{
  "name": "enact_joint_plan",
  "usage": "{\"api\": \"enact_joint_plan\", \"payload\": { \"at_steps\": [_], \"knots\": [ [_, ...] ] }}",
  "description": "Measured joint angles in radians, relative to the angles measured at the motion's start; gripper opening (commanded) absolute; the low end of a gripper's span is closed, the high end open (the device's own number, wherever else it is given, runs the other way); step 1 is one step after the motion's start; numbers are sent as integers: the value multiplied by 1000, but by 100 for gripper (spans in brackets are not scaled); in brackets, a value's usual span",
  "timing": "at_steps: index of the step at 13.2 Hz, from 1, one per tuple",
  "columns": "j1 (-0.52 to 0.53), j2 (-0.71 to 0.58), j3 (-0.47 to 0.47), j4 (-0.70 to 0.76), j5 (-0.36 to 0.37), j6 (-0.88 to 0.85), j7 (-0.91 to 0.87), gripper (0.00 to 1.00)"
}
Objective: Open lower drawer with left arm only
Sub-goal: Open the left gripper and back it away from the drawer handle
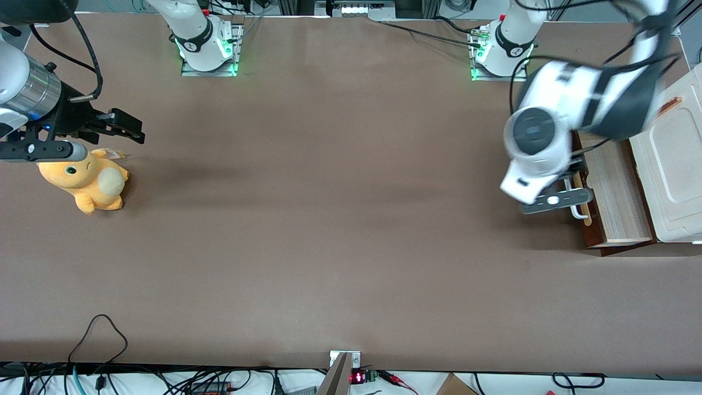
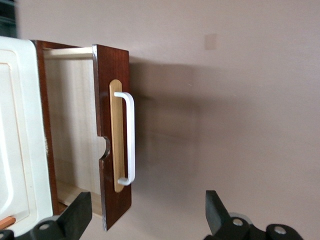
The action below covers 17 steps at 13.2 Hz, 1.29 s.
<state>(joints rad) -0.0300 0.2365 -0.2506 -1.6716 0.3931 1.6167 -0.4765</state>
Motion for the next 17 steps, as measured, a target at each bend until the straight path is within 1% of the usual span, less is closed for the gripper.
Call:
{"api": "enact_joint_plan", "payload": {
  "at_steps": [2, 3, 4, 5, 7, 10, 17],
  "knots": [
    [10, -69, 110, 29, -186, 0, 187, 100],
    [19, -101, 152, 33, -256, 0, 262, 100],
    [30, -126, 177, 34, -303, 0, 317, 100],
    [40, -147, 193, 34, -331, 0, 355, 100],
    [50, -180, 198, 33, -346, 0, 379, 100],
    [52, -207, 198, 30, -349, 0, 397, 100],
    [54, -211, 198, 27, -349, 7, 412, 100]
  ]
}}
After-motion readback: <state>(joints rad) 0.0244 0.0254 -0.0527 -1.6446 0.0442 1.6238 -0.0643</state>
